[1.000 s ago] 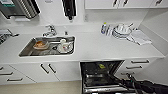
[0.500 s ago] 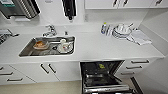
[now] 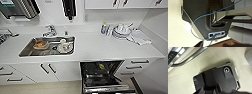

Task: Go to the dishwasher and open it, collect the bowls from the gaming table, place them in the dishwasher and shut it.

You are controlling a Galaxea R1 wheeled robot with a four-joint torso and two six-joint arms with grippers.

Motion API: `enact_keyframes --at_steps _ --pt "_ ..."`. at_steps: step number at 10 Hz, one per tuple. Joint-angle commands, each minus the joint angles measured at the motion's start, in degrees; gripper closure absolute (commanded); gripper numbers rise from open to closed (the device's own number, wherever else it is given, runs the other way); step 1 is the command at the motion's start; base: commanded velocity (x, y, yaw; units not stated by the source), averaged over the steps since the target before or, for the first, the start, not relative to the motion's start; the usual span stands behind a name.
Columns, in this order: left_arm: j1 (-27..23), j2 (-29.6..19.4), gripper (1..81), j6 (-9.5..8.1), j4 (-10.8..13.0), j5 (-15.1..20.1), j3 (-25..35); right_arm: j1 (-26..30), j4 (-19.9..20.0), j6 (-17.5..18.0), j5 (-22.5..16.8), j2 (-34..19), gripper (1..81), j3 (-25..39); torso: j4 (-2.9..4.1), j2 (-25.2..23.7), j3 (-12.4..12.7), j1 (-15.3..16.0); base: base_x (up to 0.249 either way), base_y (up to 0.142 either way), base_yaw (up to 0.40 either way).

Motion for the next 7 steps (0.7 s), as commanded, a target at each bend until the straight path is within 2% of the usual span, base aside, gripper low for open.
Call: enact_keyframes --at_steps 1,3,5,6,7 --pt "0.78 -0.43 1.0 -0.19 0.06 2.8 -0.7 -5.36 -6.13 -0.99 -0.67 8.62 1.0 -10.02 0.0 0.0 0.0 0.0 0.0 0.0 0.0" --pt "0.78 -0.43 1.0 -0.28 -0.03 2.8 -0.7 -8.87 -8.6 -0.99 -0.67 12.14 1.0 -14.42 0.0 0.0 0.0 0.0 0.0 0.0 0.0" --pt "0.78 -0.25 1.0 -0.37 -0.12 2.8 -0.7 -11.95 -11.41 -0.99 -0.59 17.66 1.0 -22.48 0.0 0.0 0.0 0.0 0.0 0.0 0.0" --pt "0.78 -0.34 1.0 -0.11 -0.9 2.8 -0.7 -12.92 -12.02 -0.99 -0.24 19.77 1.0 -25.57 0.0 -5.73 0.0 3.69 0.0 0.0 0.0" --pt "0.78 -0.34 1.0 0.07 -1.78 2.8 -0.7 -13.63 -12.29 -0.99 1.08 21.09 1.0 -27.51 0.0 -5.99 0.0 3.82 0.0 0.0 0.0"
